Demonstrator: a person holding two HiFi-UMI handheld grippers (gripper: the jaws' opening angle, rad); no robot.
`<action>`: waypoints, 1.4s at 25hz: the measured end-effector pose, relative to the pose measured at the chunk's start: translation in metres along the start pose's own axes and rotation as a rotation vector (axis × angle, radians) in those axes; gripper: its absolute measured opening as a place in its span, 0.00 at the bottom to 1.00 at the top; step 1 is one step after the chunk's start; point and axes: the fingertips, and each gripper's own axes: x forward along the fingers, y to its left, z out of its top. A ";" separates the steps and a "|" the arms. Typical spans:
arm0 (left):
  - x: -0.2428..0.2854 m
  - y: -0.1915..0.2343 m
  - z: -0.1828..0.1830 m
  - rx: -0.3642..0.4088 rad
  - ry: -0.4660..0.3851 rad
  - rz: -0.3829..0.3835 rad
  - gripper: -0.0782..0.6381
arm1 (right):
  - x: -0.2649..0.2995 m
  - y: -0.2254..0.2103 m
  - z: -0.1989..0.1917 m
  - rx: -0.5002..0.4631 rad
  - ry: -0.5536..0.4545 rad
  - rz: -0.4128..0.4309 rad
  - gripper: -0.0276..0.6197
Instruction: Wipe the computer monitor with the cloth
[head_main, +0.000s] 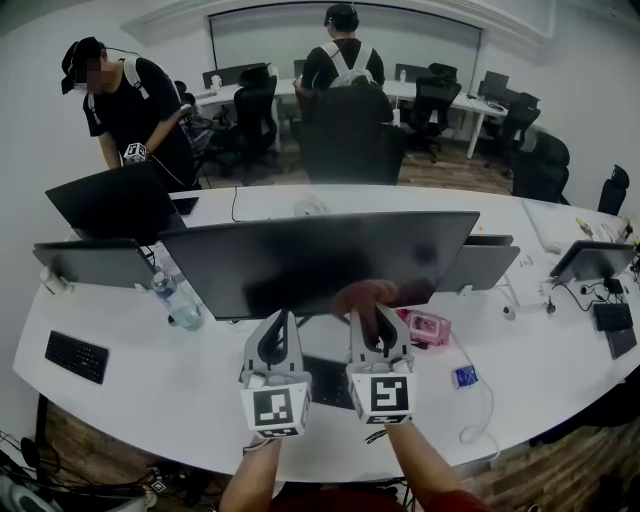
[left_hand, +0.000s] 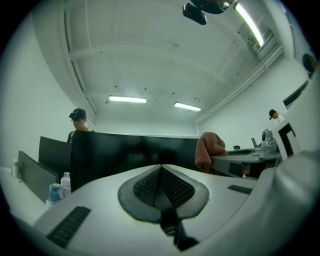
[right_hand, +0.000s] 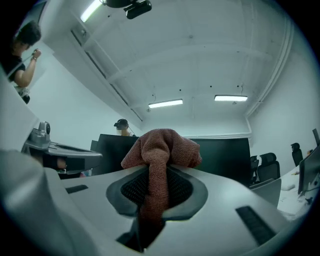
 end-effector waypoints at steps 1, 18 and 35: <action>-0.007 0.003 -0.002 0.000 -0.003 0.003 0.14 | -0.005 0.009 -0.002 0.014 -0.008 0.006 0.17; -0.062 0.010 -0.046 -0.062 0.053 0.035 0.14 | -0.057 0.058 -0.045 0.079 0.060 0.042 0.17; -0.050 -0.023 -0.032 -0.077 0.013 -0.034 0.14 | -0.068 0.034 -0.050 0.062 0.107 0.014 0.17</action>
